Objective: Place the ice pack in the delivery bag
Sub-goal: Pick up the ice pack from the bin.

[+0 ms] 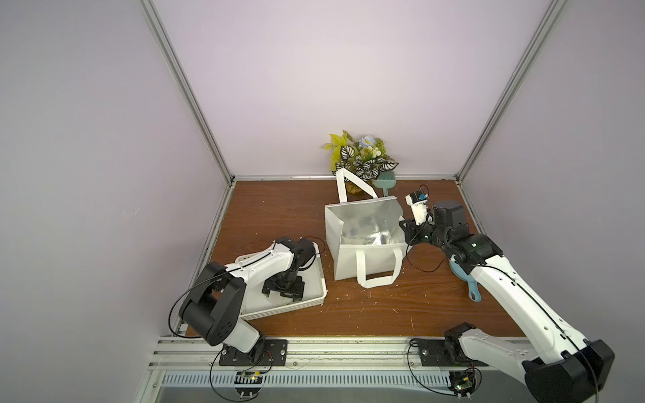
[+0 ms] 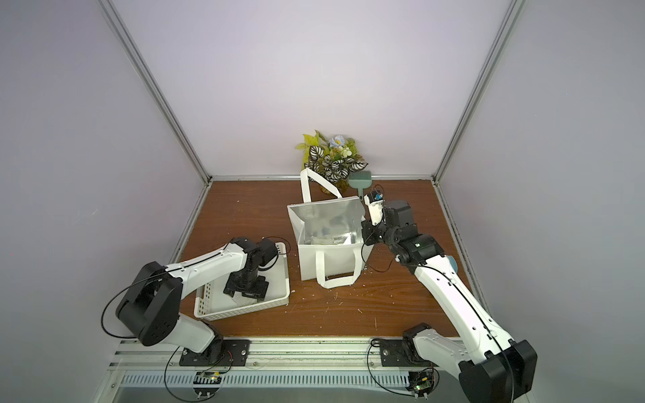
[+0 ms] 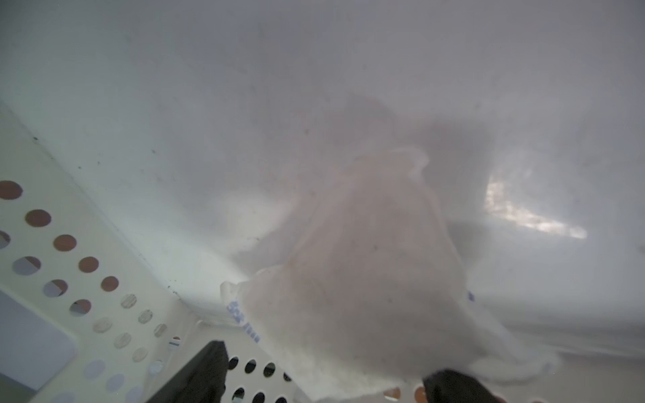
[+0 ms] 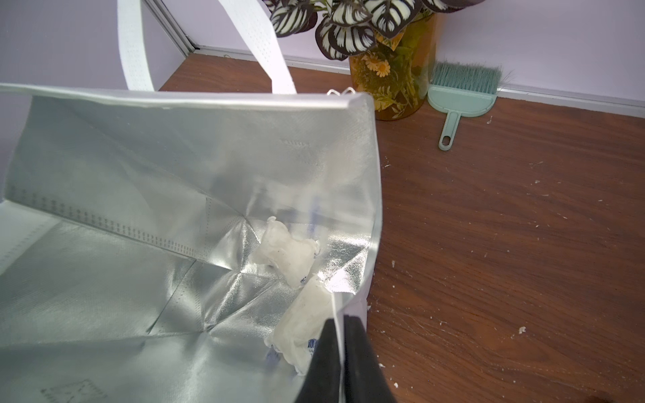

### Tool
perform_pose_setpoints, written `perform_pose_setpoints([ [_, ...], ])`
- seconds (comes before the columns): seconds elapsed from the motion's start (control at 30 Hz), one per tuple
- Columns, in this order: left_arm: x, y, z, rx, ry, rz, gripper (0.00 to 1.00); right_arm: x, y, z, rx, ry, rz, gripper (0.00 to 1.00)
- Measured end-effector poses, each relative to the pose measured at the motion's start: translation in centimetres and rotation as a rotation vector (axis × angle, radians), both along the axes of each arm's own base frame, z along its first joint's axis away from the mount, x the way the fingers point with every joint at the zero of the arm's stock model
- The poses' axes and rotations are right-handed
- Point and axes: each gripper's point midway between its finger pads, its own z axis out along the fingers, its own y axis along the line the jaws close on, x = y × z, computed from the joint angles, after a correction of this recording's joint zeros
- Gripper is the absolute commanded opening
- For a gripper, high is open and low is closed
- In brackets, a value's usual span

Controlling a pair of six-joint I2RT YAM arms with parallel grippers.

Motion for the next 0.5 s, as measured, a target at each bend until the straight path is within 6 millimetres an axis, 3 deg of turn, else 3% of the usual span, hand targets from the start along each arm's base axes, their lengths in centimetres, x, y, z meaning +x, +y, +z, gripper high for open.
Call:
perform_pose_setpoints([
  [0.07,0.7,-0.3,-0.2,-0.010,-0.031,0.010,0.74,-0.1,0.0,0.1,0.001,-0.003,0.000,0.10],
  [0.17,2.0,-1.2,-0.7,-0.042,-0.081,0.024,0.72,-0.1,0.0,0.2,0.003,-0.007,0.000,0.10],
  [0.3,3.2,-1.9,-1.5,-0.060,-0.115,0.039,0.72,-0.2,0.1,0.2,0.007,-0.005,0.007,0.10],
  [0.5,3.3,-2.4,-1.7,-0.098,-0.132,0.052,0.75,-0.2,0.1,0.2,0.008,-0.004,0.009,0.10],
])
